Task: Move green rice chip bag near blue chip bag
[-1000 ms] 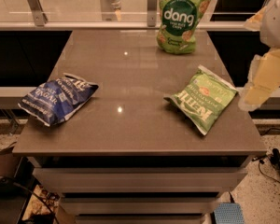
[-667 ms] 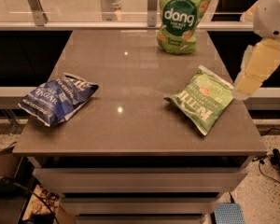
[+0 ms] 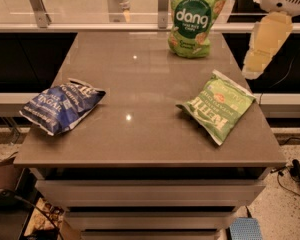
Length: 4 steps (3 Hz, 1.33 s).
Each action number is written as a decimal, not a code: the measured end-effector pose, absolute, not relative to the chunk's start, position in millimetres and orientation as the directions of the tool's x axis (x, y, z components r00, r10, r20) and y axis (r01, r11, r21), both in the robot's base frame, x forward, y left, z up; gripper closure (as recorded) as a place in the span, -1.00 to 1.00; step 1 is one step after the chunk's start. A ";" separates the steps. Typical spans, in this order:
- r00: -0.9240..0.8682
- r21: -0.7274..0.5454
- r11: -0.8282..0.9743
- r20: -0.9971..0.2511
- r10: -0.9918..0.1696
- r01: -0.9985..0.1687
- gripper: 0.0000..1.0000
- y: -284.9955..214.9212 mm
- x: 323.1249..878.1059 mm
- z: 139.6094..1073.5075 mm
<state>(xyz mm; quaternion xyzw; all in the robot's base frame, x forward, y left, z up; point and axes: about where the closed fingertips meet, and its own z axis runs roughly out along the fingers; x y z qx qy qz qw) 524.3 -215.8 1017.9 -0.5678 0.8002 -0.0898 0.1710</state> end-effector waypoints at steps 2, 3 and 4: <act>-0.339 -0.387 0.371 -0.152 -0.929 -0.844 -1.00 -216.3 570.9 1038.4; -0.352 -0.414 0.396 -0.181 -0.918 -0.820 -1.00 -214.6 593.0 1042.7; -0.336 -0.453 0.404 -0.227 -0.914 -0.794 -1.00 -205.5 629.9 1042.7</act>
Offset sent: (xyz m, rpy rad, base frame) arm 0.0628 -0.0060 0.0284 -0.0550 -0.0228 -0.0960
